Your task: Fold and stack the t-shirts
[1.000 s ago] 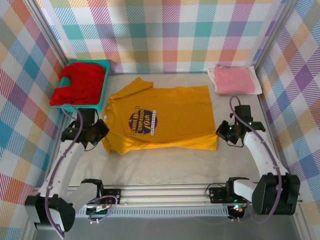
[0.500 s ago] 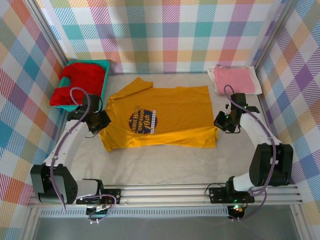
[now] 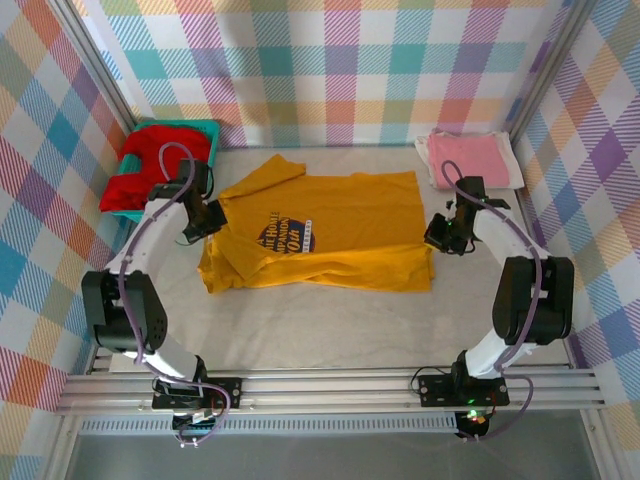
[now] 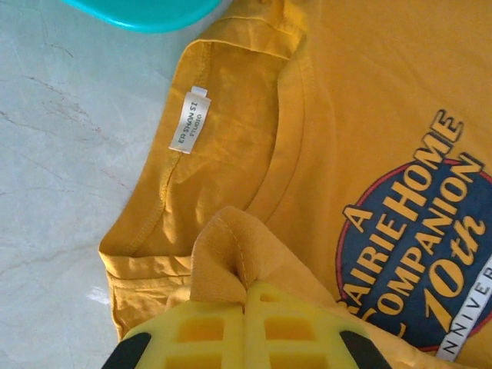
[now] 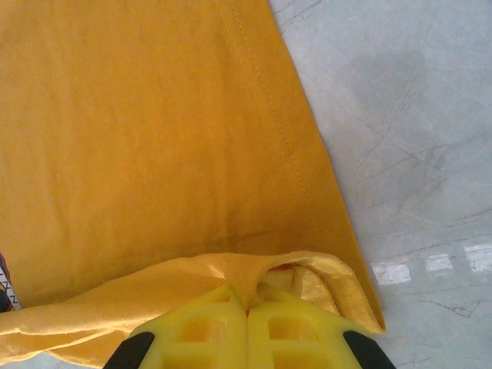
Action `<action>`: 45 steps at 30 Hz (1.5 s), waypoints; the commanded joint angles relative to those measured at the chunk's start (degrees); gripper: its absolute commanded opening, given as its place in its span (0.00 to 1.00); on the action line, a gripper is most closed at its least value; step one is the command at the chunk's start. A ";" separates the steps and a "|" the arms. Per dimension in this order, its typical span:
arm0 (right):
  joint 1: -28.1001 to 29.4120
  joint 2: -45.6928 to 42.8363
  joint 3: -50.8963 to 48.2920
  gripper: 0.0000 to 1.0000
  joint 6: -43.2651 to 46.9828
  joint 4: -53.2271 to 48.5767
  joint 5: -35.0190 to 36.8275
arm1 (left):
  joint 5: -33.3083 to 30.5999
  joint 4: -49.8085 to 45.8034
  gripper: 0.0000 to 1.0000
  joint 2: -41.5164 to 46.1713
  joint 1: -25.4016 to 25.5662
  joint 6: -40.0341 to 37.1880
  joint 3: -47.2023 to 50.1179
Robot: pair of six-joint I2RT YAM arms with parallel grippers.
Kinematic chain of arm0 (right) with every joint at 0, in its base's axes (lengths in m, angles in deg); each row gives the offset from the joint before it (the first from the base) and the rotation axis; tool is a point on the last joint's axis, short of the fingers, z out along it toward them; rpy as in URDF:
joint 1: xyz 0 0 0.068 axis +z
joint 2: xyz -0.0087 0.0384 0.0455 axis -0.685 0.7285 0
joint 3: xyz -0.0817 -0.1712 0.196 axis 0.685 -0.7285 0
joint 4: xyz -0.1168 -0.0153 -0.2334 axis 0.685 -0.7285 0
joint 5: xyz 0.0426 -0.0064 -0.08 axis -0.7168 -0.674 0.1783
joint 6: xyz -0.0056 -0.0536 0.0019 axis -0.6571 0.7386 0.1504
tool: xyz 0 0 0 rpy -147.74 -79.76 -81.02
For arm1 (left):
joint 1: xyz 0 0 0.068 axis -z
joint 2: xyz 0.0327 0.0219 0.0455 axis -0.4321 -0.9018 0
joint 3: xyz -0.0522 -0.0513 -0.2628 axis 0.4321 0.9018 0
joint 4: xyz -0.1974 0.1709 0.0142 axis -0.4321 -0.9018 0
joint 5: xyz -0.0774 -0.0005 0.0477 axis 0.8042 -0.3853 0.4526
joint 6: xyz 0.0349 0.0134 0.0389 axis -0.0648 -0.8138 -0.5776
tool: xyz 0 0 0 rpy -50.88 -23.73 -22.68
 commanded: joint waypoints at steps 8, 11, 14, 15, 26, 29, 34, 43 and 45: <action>0.40 -3.35 1.77 0.00 0.41 -1.59 0.54 | 1.41 -5.09 0.00 0.17 0.27 -0.92 -5.63; 0.46 -10.67 -2.16 0.00 -1.21 -1.65 -0.05 | 2.71 -3.02 0.00 9.83 0.27 2.21 2.06; 0.40 -19.41 -8.44 0.00 -3.40 -2.06 -2.18 | 0.62 -4.91 0.00 20.98 0.20 5.83 9.47; 0.41 -22.65 -10.90 0.00 -4.44 -2.32 -2.91 | -0.20 -5.89 0.00 25.03 0.23 7.40 12.01; 0.32 -49.52 -29.89 0.00 -16.11 -14.60 -2.96 | 5.11 -17.09 0.00 49.46 -0.01 22.69 28.97; 0.37 -50.44 -32.91 0.08 -18.63 -14.95 -5.14 | 5.85 -17.70 0.00 51.53 -0.01 23.34 30.38; 0.32 -55.15 -31.09 0.33 -21.71 -19.94 -2.80 | 7.47 -19.02 0.00 52.42 0.05 23.33 32.25; 0.39 -54.51 -33.91 0.49 -25.93 -23.27 -5.04 | 12.32 -13.94 0.00 53.26 0.01 24.01 38.35; 0.47 -54.70 -35.06 0.51 -26.47 -23.46 -4.83 | 11.80 -13.87 0.00 52.99 0.01 23.10 38.52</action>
